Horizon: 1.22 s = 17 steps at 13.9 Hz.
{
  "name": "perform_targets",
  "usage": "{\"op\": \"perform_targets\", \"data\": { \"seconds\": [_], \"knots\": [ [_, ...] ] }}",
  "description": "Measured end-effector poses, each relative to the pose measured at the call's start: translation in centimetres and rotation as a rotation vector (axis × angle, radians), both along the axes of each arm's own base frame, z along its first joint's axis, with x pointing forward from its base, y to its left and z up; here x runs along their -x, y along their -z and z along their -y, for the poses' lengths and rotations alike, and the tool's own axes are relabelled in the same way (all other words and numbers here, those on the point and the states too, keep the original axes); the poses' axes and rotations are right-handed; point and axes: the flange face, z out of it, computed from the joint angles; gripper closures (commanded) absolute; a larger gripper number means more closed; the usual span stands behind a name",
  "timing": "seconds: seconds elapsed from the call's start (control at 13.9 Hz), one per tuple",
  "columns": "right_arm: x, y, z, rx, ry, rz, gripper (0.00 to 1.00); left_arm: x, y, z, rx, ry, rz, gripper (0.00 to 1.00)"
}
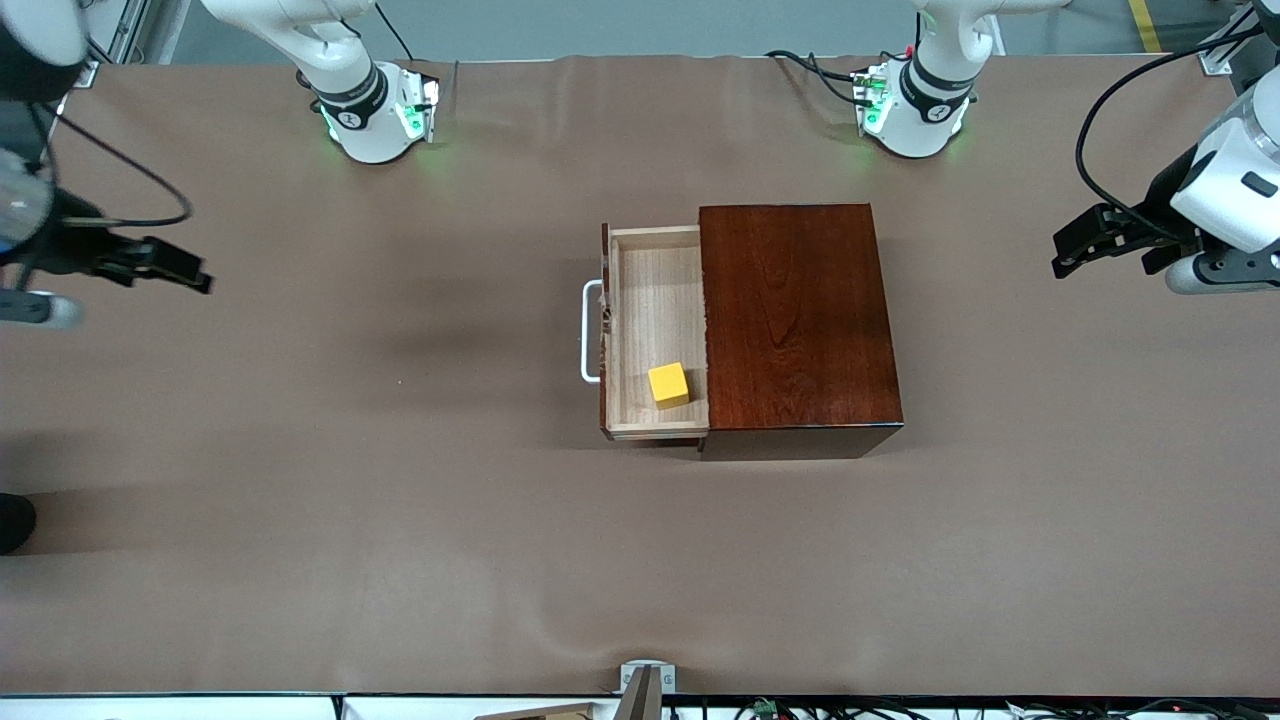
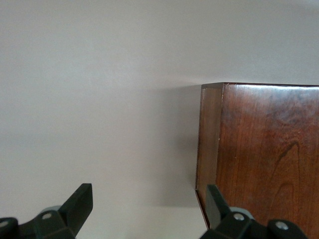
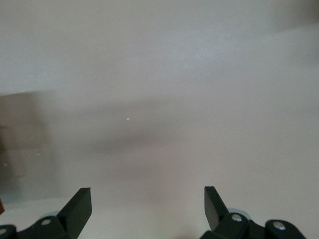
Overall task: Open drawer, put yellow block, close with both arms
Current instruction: 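Move the left gripper back over the wooden box toward the drawer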
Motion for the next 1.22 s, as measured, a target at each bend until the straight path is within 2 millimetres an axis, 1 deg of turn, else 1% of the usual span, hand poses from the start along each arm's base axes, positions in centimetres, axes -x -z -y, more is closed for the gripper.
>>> {"op": "perform_targets", "data": {
  "seconds": [0.07, 0.14, 0.22, 0.29, 0.36, 0.43, 0.57, 0.72, 0.86, 1.01, 1.22],
  "knots": [
    [0.1, 0.0, 1.0, -0.001, 0.007, 0.001, 0.0, 0.0, 0.0, 0.0, 0.0, 0.001, 0.0, 0.0],
    [0.1, -0.1, 1.2, 0.002, 0.01, 0.003, 0.0, 0.0, 0.0, 0.2, 0.0, 0.003, 0.0, 0.0],
    [0.0, -0.3, 1.1, 0.014, 0.006, 0.008, 0.0, -0.1, 0.0, 0.6, 0.001, 0.001, 0.0, 0.0],
    [0.0, -0.6, 0.9, 0.029, -0.001, 0.015, 0.0, -0.3, 0.1, 1.7, 0.003, -0.015, 0.0, 0.0],
    [-0.1, -1.0, 0.7, 0.04, -0.008, 0.023, 0.0, -0.6, 0.4, 3.3, 0.005, -0.044, -0.004, 0.0],
    [-0.2, -1.4, 0.5, 0.046, -0.013, 0.033, 0.0, -0.9, 1.1, 5.4, 0.008, -0.069, -0.015, 0.0],
    [-0.2, -2.2, 0.3, 0.049, -0.017, 0.05, 0.0, -1.7, 3.0, 9.6, 0.015, -0.116, -0.034, 0.0],
    [-0.3, -2.4, 0.3, 0.05, -0.018, 0.055, 0.0, -2.5, 4.6, 13.4, 0.019, -0.195, -0.052, 0.0],
    [-0.3, -2.4, 0.3, 0.051, -0.018, 0.055, 0.0, -2.5, 6.1, 17.7, 0.024, -0.283, -0.058, 0.0],
    [-0.3, -2.4, 0.3, 0.051, -0.018, 0.054, 0.0, -2.2, 7.3, 21.6, 0.035, -0.362, -0.052, 0.0],
    [-0.3, -2.4, 0.2, 0.051, -0.018, 0.054, 0.0, -1.9, 8.9, 25.5, 0.06, -0.493, -0.037, 0.0]
  ]
}}
